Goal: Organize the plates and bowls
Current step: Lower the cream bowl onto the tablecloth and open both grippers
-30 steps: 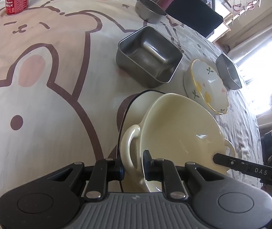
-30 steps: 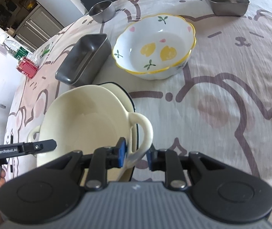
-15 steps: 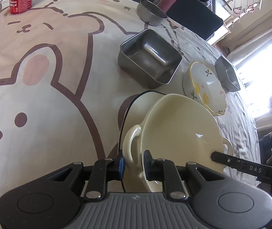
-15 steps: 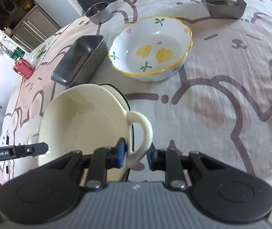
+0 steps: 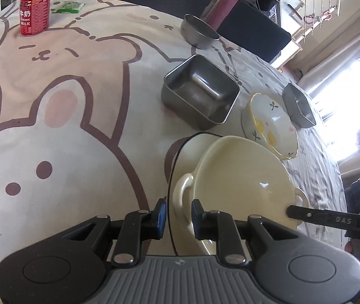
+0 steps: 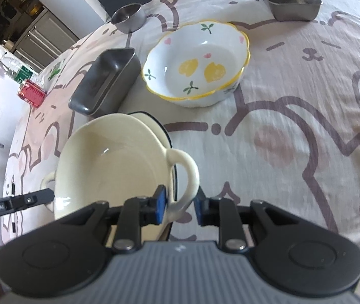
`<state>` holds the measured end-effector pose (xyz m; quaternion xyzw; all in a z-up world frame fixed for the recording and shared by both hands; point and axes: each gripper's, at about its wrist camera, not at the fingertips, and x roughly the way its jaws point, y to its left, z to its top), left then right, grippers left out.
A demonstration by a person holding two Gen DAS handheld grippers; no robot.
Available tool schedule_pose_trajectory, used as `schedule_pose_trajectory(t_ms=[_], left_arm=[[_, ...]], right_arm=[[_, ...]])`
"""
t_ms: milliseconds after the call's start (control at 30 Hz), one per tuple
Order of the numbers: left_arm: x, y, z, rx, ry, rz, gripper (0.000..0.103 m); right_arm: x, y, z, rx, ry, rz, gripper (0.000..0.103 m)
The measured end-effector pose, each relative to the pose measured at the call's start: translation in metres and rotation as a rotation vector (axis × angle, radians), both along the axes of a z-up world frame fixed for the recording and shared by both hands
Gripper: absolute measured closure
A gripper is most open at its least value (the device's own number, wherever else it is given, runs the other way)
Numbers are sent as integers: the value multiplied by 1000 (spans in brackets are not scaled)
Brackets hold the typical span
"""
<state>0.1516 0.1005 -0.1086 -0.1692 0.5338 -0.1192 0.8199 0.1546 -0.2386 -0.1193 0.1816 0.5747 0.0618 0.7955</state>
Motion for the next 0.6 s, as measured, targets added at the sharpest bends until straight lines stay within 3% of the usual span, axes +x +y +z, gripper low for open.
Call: schedule_pose_trajectory(t_ms=[400,600], left_arm=[[0,2,3,-37,-15,-21,80],[1,2,2,-14,-15,-20,80]], right_arm=[[-7,-1,10,-35,-50,31,74],[-8,10,11,-76,-65,60,73]])
